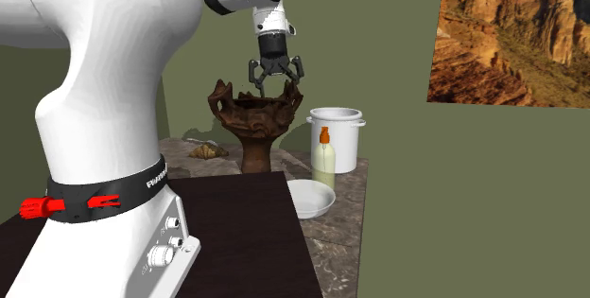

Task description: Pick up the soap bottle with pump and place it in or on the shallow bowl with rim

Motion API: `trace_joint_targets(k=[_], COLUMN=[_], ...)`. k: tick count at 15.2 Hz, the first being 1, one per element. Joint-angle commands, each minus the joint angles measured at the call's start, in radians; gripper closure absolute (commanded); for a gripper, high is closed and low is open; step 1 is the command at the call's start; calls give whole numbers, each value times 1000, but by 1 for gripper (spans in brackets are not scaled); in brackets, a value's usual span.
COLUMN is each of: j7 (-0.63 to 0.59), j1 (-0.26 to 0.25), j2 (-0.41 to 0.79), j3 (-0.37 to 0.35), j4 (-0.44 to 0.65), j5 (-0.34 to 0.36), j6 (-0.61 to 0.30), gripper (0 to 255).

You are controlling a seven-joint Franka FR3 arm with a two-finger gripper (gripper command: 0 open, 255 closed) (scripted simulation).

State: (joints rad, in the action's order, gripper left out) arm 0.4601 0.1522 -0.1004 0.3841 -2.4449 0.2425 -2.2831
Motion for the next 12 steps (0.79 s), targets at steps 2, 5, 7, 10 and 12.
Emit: trace_joint_targets(k=[2,5,7,10,12], j7=[54,114,155,210,241], j1=[11,36,60,105,139], j2=[131,251,330,446,521], j3=[24,33,30,15,1], j4=[74,146,200,291,358], j5=[-50,-111,-155,-217,-254], j6=[-71,-128,-159,-192,-206], gripper=[0,0,0,0,0])
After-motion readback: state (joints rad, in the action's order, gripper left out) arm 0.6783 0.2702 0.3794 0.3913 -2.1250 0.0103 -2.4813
